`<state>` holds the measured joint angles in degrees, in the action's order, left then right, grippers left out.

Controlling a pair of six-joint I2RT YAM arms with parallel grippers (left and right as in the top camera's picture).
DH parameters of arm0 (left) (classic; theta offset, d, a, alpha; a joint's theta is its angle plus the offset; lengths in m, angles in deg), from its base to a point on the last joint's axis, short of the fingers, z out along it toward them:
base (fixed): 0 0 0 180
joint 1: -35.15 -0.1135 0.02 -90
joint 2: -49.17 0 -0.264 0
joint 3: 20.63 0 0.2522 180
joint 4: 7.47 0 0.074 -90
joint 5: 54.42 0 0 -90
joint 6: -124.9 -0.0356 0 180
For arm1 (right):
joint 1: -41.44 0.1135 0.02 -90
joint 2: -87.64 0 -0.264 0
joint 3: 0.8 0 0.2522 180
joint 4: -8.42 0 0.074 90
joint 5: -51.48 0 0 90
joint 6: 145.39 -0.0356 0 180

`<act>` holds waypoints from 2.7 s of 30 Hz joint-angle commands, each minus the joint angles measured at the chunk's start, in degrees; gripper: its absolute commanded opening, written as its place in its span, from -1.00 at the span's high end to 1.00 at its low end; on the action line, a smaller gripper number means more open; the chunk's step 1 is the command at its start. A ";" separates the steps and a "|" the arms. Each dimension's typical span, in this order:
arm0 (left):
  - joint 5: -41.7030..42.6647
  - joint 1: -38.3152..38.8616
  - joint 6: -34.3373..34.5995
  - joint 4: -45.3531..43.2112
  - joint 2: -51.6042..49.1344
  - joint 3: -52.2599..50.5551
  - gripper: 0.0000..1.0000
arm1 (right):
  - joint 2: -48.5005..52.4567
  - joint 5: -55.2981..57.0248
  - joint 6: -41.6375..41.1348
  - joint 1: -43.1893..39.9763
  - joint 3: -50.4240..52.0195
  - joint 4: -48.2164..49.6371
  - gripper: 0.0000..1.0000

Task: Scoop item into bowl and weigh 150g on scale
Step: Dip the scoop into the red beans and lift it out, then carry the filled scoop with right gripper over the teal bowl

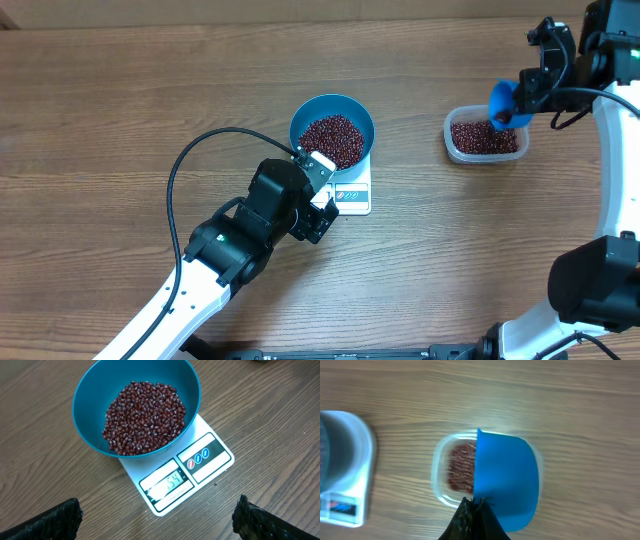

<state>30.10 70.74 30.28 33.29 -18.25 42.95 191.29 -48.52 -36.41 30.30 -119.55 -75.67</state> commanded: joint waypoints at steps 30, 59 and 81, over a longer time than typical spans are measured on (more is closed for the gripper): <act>-1.16 0.04 -1.84 -0.33 -0.39 -0.28 -0.99 | -3.48 6.43 -7.08 13.66 -1.27 6.03 0.92; -1.16 0.04 -3.13 -2.40 -0.39 -0.28 -0.99 | 2.91 -7.67 2.05 33.68 -1.09 9.51 0.93; -1.14 0.04 -3.13 -2.40 -0.39 -0.28 -0.99 | 9.75 -3.15 1.49 33.68 -1.09 15.69 0.92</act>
<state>29.69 70.74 28.31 31.09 -18.25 42.95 200.39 -54.49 -34.68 63.70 -119.58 -61.09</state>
